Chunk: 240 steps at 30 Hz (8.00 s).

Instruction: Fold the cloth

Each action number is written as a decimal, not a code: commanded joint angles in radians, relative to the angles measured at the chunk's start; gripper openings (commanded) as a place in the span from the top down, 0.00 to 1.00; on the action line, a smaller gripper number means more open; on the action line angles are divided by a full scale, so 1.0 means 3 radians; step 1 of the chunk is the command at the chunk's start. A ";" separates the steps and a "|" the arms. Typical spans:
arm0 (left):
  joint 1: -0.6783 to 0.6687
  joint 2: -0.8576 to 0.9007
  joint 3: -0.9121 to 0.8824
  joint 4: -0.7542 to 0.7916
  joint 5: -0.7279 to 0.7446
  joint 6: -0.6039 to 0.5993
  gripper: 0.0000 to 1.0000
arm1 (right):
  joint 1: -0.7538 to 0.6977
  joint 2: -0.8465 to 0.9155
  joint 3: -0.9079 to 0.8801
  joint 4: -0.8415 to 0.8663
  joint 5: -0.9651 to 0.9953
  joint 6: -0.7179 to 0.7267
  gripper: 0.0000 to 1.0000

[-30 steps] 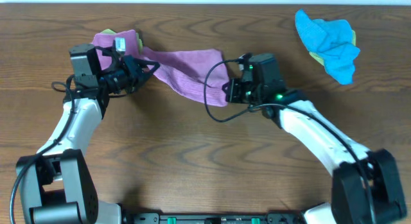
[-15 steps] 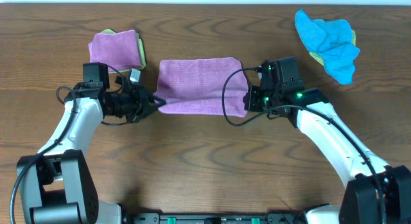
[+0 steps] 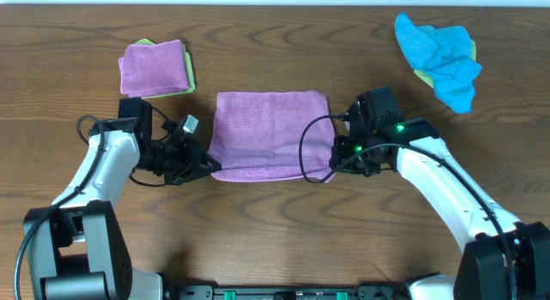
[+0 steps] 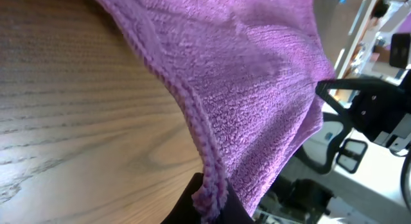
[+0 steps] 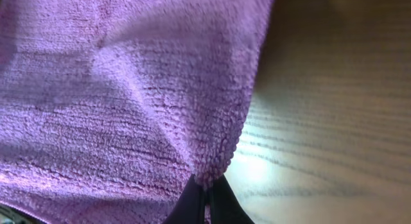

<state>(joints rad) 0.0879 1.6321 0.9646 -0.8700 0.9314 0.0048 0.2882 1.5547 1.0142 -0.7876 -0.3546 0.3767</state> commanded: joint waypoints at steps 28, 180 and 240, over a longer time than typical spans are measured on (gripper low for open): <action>-0.0401 -0.0130 -0.0454 0.0916 -0.0612 -0.0881 0.94 | 0.0017 -0.0514 -0.0860 0.0904 0.0444 -0.0109 0.99; -0.0931 0.1404 0.1202 0.1516 -0.2005 -0.1164 0.94 | -0.0604 0.0338 -0.1422 0.3470 -0.0238 0.1129 0.36; -0.1019 0.1404 0.1202 0.1406 -0.1807 -0.1375 0.95 | -0.0202 0.0498 -0.1246 0.4655 -0.0015 0.0917 0.99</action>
<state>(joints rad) -0.2020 2.0388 1.3144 -0.4431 0.3729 -0.3901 0.2276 1.7630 0.6403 0.6312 -0.3439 0.7177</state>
